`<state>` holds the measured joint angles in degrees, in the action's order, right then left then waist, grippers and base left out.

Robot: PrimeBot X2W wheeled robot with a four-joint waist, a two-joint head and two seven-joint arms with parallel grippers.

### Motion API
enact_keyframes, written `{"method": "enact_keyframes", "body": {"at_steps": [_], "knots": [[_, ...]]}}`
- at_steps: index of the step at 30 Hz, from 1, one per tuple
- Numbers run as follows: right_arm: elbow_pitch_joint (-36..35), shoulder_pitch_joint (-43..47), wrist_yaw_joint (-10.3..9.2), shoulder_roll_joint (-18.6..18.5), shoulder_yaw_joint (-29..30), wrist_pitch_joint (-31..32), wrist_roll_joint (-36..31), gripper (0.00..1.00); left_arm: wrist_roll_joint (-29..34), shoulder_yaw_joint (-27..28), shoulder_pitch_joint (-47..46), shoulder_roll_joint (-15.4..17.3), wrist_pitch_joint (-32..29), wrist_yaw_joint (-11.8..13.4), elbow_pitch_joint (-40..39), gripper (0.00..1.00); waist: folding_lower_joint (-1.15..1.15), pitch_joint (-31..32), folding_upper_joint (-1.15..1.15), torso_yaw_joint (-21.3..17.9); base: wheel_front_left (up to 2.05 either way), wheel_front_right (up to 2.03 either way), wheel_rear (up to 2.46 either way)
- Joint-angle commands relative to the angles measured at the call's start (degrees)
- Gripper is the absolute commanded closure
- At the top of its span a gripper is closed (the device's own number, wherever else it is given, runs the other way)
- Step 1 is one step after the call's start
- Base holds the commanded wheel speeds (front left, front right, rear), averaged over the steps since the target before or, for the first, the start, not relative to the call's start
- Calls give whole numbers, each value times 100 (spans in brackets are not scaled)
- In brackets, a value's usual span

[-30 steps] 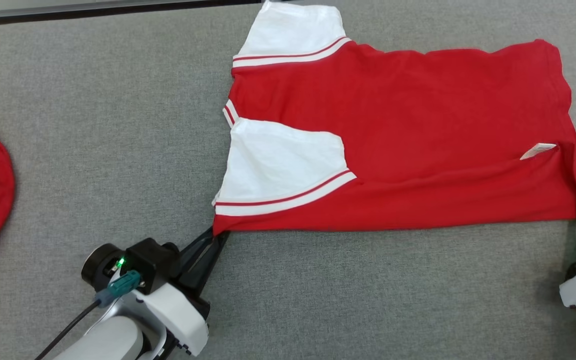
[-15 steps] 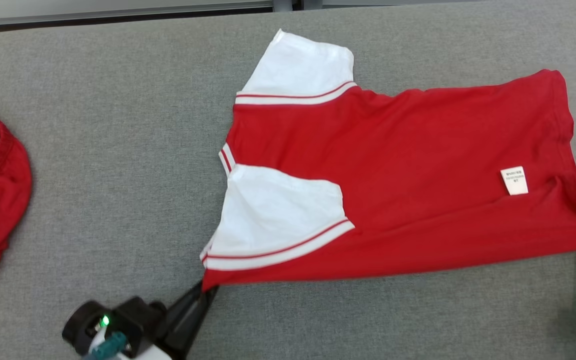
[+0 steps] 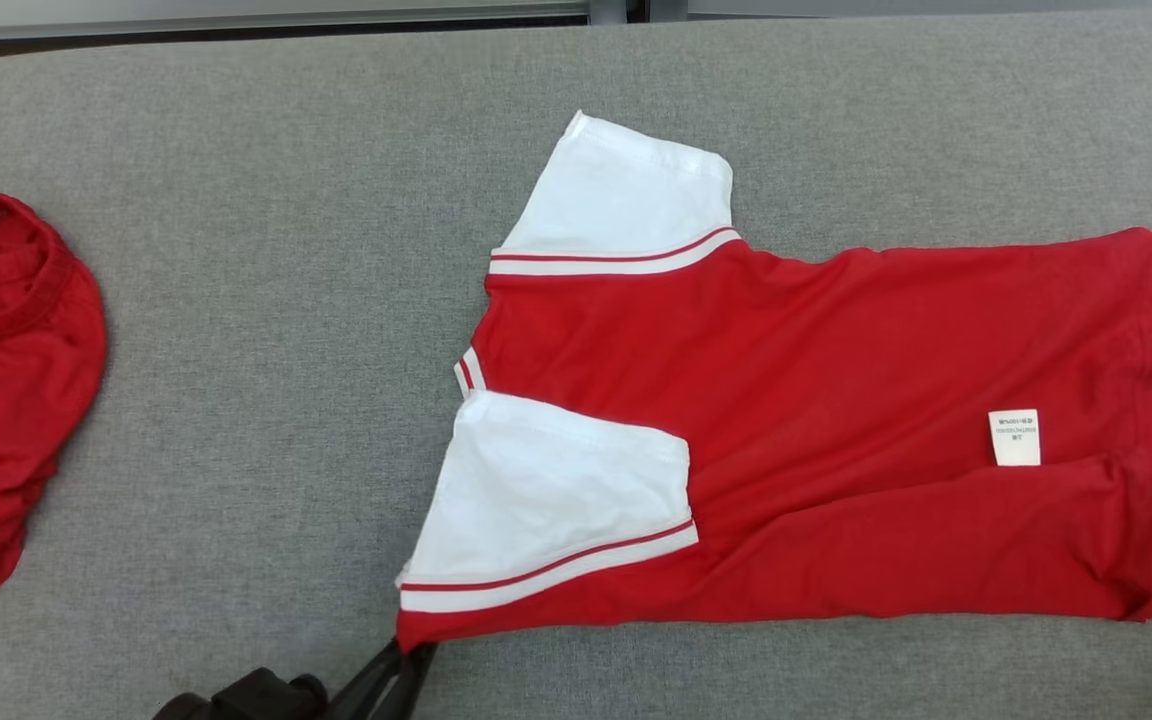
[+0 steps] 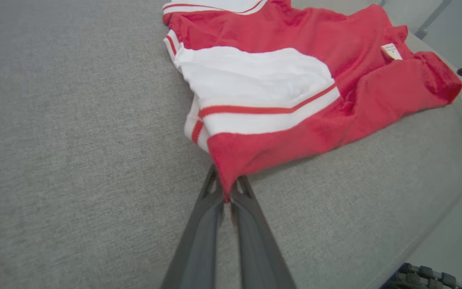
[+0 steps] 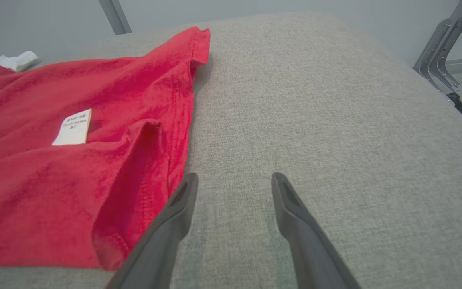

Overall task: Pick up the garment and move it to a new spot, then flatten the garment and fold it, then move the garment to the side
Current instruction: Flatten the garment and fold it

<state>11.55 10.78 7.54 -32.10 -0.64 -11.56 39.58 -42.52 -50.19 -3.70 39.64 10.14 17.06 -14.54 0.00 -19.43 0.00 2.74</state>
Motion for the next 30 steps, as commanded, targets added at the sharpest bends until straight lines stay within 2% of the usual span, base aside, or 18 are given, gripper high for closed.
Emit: {"method": "enact_keyframes", "body": {"at_steps": [1,2,3,6,9,16,23,28,29,30], "knots": [[-107,67,-10,10,81,33,-60,0,-95,3,55,-104,35,-97,83,60,0,61,0,0,0,0,0],[-151,73,-11,21,131,56,-101,0,-151,3,49,-133,25,-129,147,12,0,89,0,-1,0,0,0],[-211,70,-11,34,162,67,-160,0,-215,28,44,-176,41,-144,183,0,0,121,0,-5,0,0,0],[-334,-9,-10,99,238,104,-329,0,-337,88,76,-192,39,-160,221,0,0,220,0,-35,0,0,0],[-446,-82,-10,228,250,168,-418,0,-236,209,3,-17,70,-53,164,0,0,315,0,-42,0,0,0],[-584,88,-10,507,-169,627,-206,0,-232,430,2,217,25,187,-25,0,0,483,0,-82,0,0,0],[-126,-155,-10,699,-538,713,-332,0,-190,296,101,-13,118,266,44,0,0,497,0,-180,0,0,0],[393,-485,-9,803,-807,809,-223,0,-90,185,-60,-161,133,194,149,0,0,456,0,-120,0,0,0],[464,-528,-9,793,-883,834,-224,44,-75,179,-86,-172,137,176,165,0,0,444,0,-107,0,0,0],[545,-562,-9,778,-938,846,-205,70,-68,173,-97,-177,140,167,183,0,0,434,0,-96,0,0,0]]}}
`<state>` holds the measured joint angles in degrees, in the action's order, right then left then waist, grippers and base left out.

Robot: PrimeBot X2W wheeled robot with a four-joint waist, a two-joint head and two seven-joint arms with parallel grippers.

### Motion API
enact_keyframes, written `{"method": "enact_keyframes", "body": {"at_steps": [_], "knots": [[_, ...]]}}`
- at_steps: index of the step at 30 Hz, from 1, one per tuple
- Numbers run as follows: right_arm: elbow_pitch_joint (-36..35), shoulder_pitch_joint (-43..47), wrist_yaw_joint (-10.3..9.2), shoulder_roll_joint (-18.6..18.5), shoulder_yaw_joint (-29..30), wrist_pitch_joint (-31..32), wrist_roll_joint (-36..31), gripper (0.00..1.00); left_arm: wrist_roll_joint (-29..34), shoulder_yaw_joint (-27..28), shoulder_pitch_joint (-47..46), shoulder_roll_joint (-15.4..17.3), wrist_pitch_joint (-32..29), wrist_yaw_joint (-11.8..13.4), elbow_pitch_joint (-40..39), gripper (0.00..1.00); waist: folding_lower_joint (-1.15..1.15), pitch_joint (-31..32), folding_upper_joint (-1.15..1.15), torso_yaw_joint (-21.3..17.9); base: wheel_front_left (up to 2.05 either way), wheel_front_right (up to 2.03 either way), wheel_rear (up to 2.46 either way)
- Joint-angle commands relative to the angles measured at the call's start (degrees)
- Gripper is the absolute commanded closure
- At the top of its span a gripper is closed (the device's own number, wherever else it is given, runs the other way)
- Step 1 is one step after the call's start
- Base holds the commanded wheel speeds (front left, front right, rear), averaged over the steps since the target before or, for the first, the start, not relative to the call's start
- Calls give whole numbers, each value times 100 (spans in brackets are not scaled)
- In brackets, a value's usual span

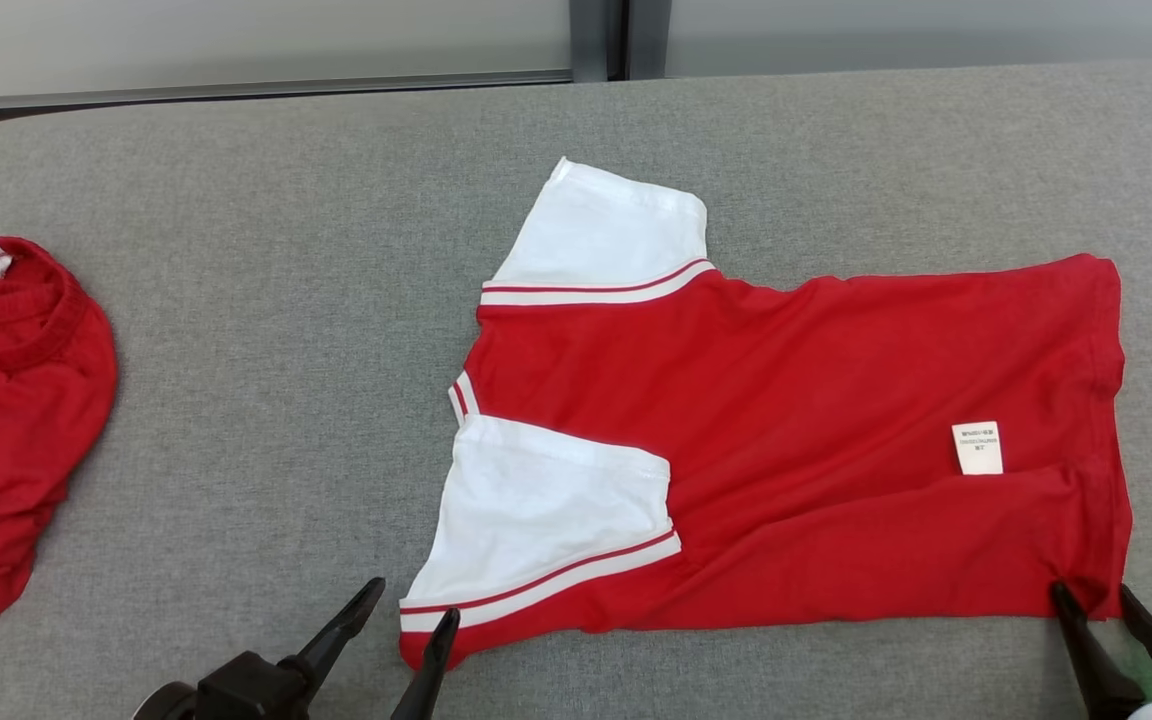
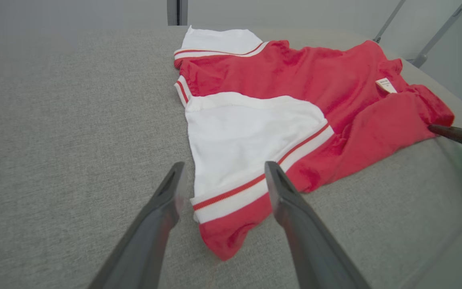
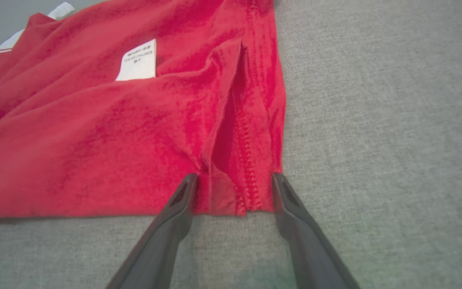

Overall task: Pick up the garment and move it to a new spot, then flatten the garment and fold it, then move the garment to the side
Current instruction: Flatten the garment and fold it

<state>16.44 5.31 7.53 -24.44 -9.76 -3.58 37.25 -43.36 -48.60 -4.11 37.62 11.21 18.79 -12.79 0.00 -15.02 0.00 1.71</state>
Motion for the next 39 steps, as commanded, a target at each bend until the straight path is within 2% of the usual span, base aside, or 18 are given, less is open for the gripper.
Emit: {"method": "enact_keyframes", "body": {"at_steps": [1,7,13,17,18,19,27,32,36,39], "knots": [[115,-40,-8,-3,-71,38,46,100,30,12,-78,19,36,-4,27,0,0,-14,0,18,0,0,0],[207,177,-13,-324,13,-130,36,100,36,68,-102,46,93,-7,86,0,0,-29,0,25,0,0,0],[-124,574,-12,-794,202,-129,50,100,39,146,-131,145,102,37,17,0,0,-86,0,-51,0,0,0],[-308,658,-12,-968,368,-38,97,100,103,170,-235,240,31,14,-43,0,0,-133,0,-142,0,0,0],[-323,647,-12,-965,447,-31,67,39,120,170,-298,253,-4,-6,-56,0,0,-142,0,-156,0,0,0],[-359,609,-12,-935,526,-60,52,0,173,161,-394,278,-53,-21,-59,0,0,-153,0,-169,0,0,0],[-937,418,-9,-908,872,-18,13,0,555,261,-1787,299,-663,-378,-56,0,0,-318,0,-318,0,0,0],[-1445,41,-9,-870,942,30,-194,0,466,320,-3301,78,-1524,-1021,529,0,0,-621,0,-543,0,0,0],[-1654,-434,-9,-693,616,51,-365,0,123,292,-4482,-199,-2441,-1649,1497,0,0,-944,0,-781,0,0,0],[-1645,-778,-9,-553,346,39,-423,0,-136,202,-5174,-384,-3256,-1983,2296,0,0,-1161,0,-987,0,0,0]]}}
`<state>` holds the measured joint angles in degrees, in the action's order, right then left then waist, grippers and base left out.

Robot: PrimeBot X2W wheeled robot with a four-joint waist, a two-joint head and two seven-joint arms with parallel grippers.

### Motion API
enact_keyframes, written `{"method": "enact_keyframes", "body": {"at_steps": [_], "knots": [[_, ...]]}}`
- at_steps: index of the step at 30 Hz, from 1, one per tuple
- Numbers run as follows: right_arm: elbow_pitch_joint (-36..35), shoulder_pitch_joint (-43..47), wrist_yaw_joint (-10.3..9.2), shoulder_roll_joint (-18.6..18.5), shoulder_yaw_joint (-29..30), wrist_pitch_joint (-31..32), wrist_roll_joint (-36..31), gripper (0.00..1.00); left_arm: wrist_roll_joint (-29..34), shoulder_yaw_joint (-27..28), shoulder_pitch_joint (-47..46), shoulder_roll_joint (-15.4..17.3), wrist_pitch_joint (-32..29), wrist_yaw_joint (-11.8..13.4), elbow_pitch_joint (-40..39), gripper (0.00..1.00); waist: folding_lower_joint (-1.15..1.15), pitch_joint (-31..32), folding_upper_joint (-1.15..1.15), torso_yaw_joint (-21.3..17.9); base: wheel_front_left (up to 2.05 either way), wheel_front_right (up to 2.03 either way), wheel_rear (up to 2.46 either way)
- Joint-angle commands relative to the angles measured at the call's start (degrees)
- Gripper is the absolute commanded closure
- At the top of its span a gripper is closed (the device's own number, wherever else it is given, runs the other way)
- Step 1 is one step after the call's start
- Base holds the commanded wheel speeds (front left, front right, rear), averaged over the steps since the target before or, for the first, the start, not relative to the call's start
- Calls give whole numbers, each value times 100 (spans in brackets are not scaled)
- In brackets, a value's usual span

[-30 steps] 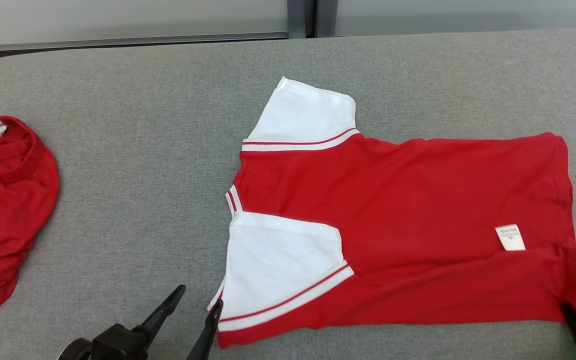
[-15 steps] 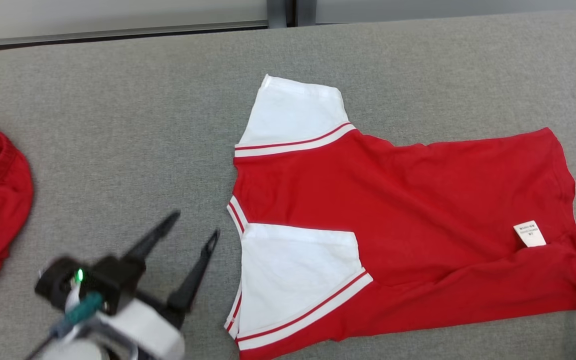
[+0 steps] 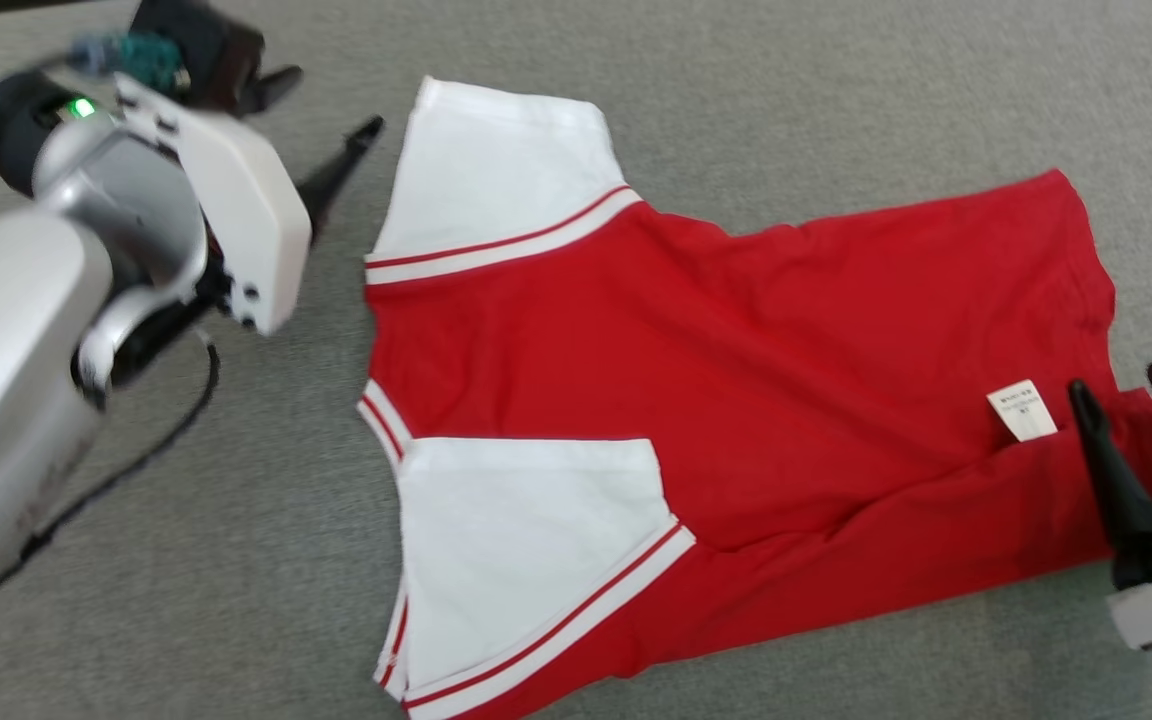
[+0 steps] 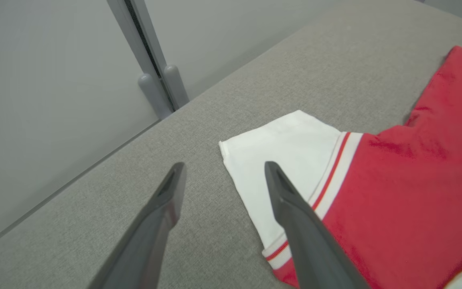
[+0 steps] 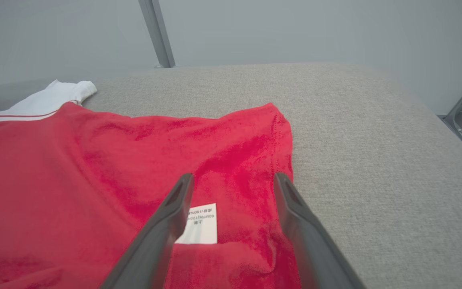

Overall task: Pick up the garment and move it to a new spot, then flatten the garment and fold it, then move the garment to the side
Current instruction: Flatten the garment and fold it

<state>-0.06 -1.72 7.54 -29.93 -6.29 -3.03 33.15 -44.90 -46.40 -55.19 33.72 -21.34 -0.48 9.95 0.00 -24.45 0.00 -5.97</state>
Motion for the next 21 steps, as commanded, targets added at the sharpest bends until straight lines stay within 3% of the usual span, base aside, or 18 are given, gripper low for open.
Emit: {"method": "enact_keyframes", "body": {"at_steps": [1,9,21], "knots": [[33,-193,-10,47,-113,-42,-29,0,-16,-15,-299,-43,-199,-97,256,0,0,-288,0,-297,0,0,0],[474,-709,-10,277,-629,-348,68,0,-344,-195,-1252,-308,-1510,-389,1606,0,0,-628,0,-804,0,0,0],[1047,-1053,-10,428,-1062,-784,276,0,-97,-409,-1640,-227,-1675,-490,2446,0,0,-816,0,-1321,0,0,0]]}}
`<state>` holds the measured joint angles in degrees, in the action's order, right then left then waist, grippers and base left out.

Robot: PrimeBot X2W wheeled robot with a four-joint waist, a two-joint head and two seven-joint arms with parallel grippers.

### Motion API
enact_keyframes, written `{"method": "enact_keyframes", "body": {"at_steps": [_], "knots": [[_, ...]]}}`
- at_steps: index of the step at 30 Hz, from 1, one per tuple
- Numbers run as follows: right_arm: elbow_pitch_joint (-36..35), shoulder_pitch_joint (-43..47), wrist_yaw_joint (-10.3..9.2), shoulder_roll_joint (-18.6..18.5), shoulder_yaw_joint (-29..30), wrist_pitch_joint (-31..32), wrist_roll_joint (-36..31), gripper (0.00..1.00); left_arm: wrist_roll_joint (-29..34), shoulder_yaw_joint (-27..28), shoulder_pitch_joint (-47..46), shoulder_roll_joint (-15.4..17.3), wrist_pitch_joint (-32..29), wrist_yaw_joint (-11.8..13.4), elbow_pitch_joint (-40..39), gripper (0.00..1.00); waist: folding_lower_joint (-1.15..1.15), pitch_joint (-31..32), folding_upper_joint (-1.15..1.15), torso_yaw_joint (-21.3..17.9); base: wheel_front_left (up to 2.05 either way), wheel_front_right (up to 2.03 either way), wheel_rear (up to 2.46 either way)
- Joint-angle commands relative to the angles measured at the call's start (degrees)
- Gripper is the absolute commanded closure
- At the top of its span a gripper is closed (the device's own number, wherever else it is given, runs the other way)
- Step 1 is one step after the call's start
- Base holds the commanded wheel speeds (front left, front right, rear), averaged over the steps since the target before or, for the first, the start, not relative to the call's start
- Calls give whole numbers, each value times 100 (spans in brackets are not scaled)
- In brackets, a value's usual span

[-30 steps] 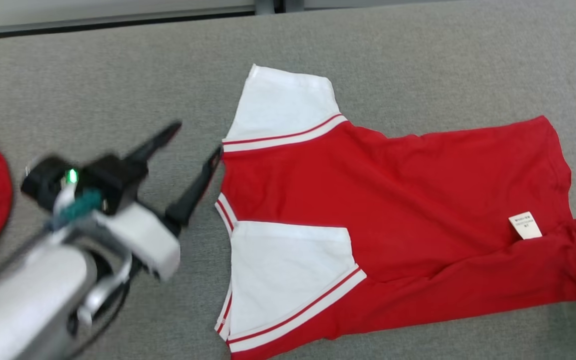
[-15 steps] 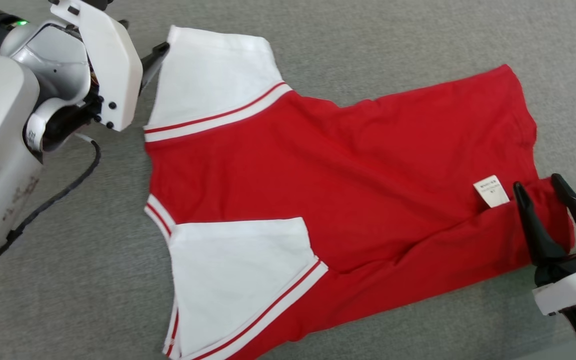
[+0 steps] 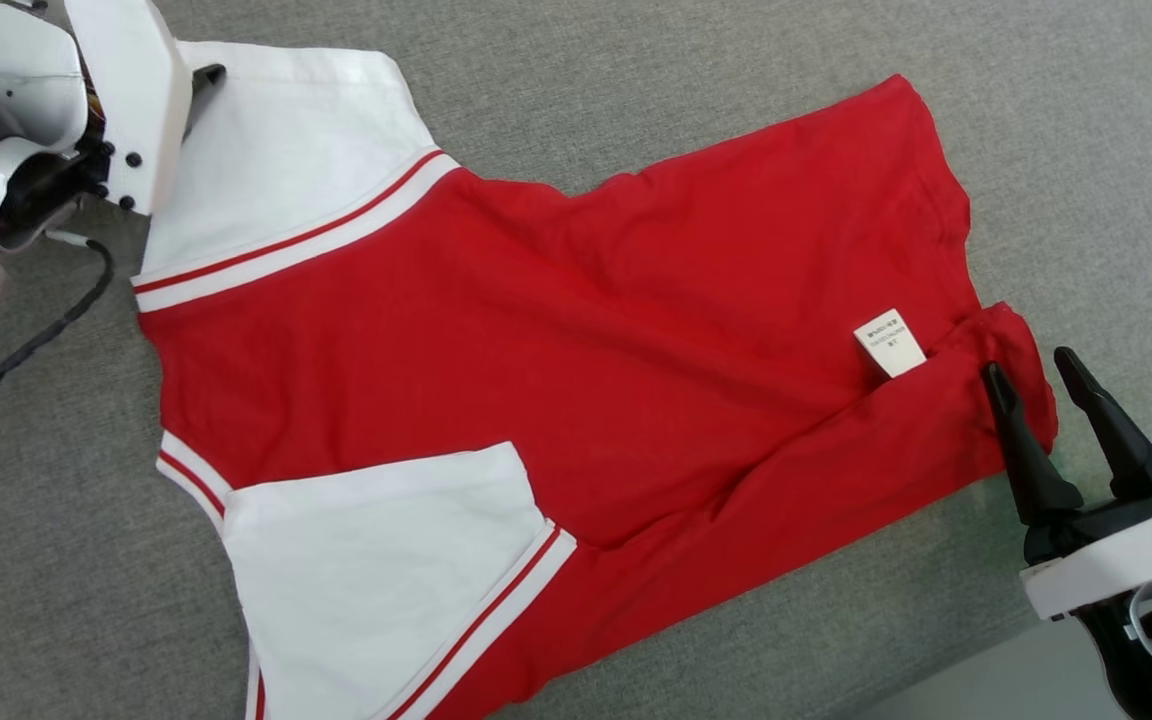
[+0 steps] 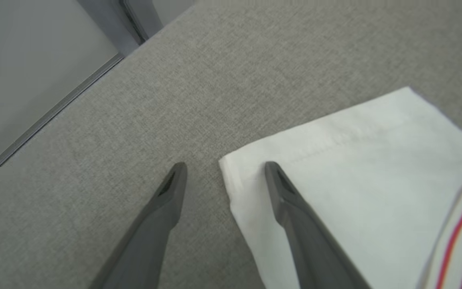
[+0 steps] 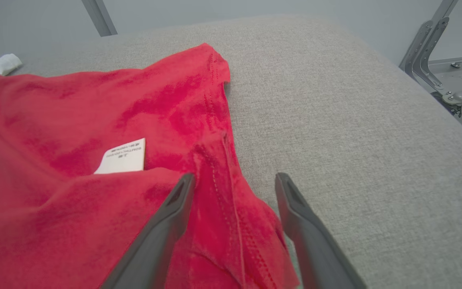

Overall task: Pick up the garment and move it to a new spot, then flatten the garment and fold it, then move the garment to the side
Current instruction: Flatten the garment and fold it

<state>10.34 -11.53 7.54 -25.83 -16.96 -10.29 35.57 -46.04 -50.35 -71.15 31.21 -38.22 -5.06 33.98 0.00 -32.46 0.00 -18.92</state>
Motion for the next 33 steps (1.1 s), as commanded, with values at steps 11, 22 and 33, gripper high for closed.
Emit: {"method": "enact_keyframes", "body": {"at_steps": [11,22,33], "knots": [[206,-210,-10,-65,-125,-173,119,0,95,-175,-117,47,-109,-62,338,100,0,-24,0,-141,0,0,0],[192,-731,-10,-215,-278,81,276,0,-189,-113,-15,-79,151,-154,128,100,0,151,0,-24,0,0,0],[1081,-2679,-9,-797,-817,1937,832,0,-260,-324,45,-72,200,-221,-609,100,0,270,0,436,0,0,0]]}}
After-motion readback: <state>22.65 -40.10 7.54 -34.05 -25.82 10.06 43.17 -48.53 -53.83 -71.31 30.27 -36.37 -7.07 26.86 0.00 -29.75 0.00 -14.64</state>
